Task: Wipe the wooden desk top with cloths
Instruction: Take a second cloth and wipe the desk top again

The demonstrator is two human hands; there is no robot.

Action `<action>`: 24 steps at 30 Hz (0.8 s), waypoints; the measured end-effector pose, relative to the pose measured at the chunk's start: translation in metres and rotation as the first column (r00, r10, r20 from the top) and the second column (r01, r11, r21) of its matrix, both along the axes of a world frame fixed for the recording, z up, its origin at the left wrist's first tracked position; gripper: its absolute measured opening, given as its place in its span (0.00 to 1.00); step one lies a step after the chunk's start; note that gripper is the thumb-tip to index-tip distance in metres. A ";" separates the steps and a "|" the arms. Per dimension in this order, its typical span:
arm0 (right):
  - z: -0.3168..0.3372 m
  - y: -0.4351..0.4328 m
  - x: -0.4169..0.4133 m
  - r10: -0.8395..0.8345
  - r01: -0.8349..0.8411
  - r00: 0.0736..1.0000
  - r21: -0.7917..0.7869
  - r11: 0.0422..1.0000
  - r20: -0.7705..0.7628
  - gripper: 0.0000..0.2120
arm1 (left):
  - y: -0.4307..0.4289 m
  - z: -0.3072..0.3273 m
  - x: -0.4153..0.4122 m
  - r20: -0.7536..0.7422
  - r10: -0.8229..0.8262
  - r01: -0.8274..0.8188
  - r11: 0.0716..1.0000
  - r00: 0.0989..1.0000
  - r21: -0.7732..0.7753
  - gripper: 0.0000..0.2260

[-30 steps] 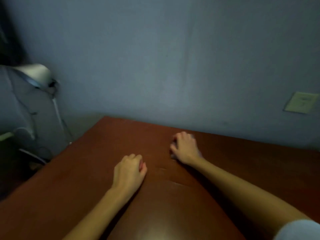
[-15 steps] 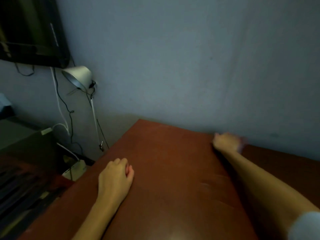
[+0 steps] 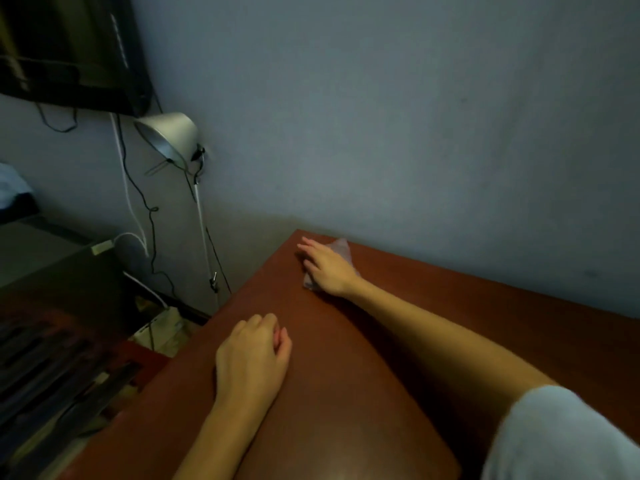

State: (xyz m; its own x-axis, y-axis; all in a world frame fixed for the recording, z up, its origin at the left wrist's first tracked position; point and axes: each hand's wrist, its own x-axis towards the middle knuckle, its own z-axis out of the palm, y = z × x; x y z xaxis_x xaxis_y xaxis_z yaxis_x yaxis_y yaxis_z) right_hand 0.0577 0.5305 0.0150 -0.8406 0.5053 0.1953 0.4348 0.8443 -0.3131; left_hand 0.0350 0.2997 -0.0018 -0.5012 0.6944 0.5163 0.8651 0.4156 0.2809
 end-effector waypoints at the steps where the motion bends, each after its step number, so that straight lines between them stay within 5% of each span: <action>1: -0.003 -0.001 0.016 0.008 -0.005 0.997 0.035 0.999 -0.081 0.24 | 0.000 0.000 0.000 0.009 0.002 -0.002 1.000 1.000 0.014 0.17; 3: -0.005 0.012 0.047 -0.121 0.137 0.974 0.068 0.988 -0.191 0.22 | 0.001 -0.002 0.000 0.023 0.003 -0.004 0.999 1.000 0.043 0.16; 6: 0.002 0.053 0.078 -0.440 0.442 0.889 -0.015 0.897 -0.125 0.11 | 0.002 -0.003 0.000 0.012 0.003 -0.003 0.999 1.000 0.054 0.17; 11: 0.008 0.097 0.042 -0.588 0.589 0.807 -0.009 0.808 0.057 0.21 | 0.007 -0.004 0.000 -0.030 0.013 -0.011 0.998 0.999 0.059 0.20; 17: 0.012 0.036 -0.053 -0.422 0.386 0.904 0.294 0.875 0.070 0.17 | 0.008 -0.003 -0.003 -0.040 0.035 -0.034 0.999 0.999 0.036 0.16; 21: 0.006 -0.023 -0.079 -0.090 0.082 0.995 0.140 0.987 0.049 0.15 | 0.007 -0.004 -0.002 -0.034 0.026 -0.025 0.998 0.999 0.051 0.21; 24: 0.005 -0.068 -0.055 0.203 -0.204 0.979 -0.035 0.978 -0.012 0.11 | 0.005 -0.003 -0.001 -0.043 0.031 -0.029 0.998 0.999 0.049 0.20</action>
